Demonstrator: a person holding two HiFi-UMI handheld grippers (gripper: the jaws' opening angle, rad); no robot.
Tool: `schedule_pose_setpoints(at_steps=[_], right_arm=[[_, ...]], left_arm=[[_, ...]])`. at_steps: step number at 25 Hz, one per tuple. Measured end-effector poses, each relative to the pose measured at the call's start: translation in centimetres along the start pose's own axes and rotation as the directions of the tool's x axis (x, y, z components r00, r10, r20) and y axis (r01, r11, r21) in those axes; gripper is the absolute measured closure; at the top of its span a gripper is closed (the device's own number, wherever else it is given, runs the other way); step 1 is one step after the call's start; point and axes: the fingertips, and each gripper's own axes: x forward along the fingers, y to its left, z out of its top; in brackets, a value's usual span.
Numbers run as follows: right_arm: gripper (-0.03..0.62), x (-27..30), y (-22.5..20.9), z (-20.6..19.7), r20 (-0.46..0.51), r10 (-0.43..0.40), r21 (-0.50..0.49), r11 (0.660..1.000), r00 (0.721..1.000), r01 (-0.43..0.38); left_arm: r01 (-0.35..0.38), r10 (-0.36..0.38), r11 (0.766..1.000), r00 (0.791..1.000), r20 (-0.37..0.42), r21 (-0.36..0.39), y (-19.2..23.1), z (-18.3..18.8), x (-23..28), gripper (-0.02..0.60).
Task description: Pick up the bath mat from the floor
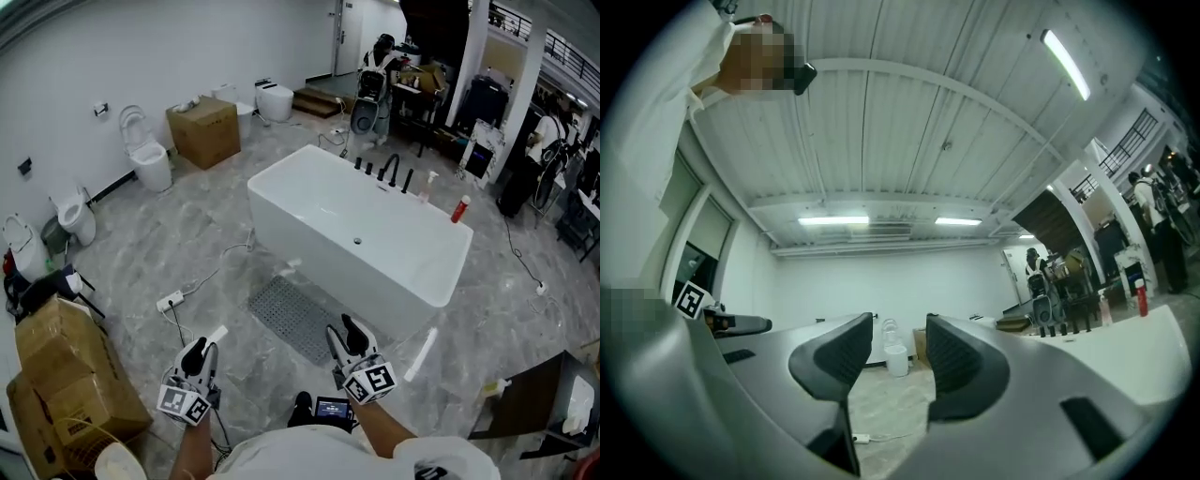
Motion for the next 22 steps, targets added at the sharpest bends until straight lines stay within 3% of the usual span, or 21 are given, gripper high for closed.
schedule_pose_setpoints(at_steps=[7,14,22], right_arm=[[0.399,8.2,-8.0,-1.1,0.024,-0.021,0.025,0.999,1.0,0.02],[0.399,13.2,-12.2,-2.9,0.011,-0.075,0.025,0.997,0.997,0.075],[0.399,16.2,-17.4,-4.5,-0.017,-0.262,-0.022,0.965,0.965,0.262]], left_arm=[[0.067,-0.067,0.998,0.998,0.003,0.014,3.2,1.0,12.6,0.477],[0.133,-0.132,0.991,0.991,-0.026,0.016,7.3,0.7,20.8,0.476],[0.248,-0.25,0.968,0.967,-0.043,-0.042,13.7,-1.9,30.1,0.474]])
